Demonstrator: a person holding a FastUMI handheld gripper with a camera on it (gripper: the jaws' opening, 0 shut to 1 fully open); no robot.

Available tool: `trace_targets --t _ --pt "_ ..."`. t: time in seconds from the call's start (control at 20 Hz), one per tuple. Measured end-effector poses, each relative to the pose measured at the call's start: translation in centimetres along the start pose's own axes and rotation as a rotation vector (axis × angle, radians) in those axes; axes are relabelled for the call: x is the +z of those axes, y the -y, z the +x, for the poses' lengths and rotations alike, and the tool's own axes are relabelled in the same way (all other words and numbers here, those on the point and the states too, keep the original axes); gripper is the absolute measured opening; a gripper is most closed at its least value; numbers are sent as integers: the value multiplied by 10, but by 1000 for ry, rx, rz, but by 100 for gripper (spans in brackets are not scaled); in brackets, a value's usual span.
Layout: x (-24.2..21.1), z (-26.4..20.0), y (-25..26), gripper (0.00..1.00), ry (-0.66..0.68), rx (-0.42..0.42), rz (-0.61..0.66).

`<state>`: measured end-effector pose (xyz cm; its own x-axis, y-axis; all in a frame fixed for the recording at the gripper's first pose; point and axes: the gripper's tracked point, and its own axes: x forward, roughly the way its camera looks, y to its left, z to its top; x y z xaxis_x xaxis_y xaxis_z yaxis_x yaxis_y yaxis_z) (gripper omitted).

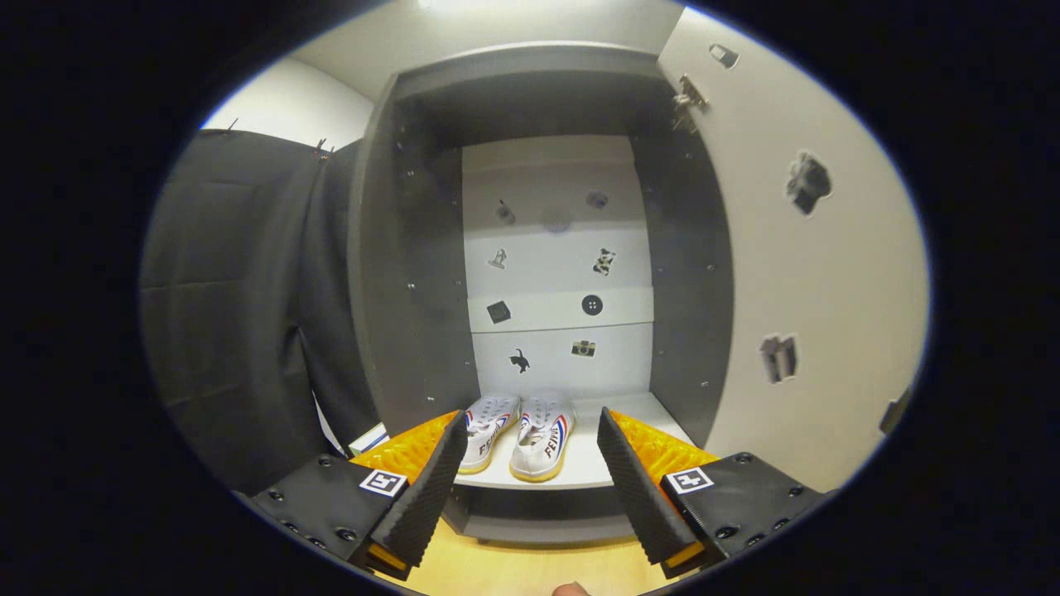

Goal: Open the shoe cabinet door, grab the shoes and put them into the shoe cabinet, then close the shoe cabinet door.

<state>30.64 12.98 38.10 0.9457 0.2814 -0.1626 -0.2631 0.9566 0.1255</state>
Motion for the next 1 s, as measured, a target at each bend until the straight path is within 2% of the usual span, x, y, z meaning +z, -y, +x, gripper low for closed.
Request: trace_targets --t 0.5,1.0 --pt "12 -155 35 98 42 -35 -23" --pt "-2 -272 129 98 63 -191 -10"
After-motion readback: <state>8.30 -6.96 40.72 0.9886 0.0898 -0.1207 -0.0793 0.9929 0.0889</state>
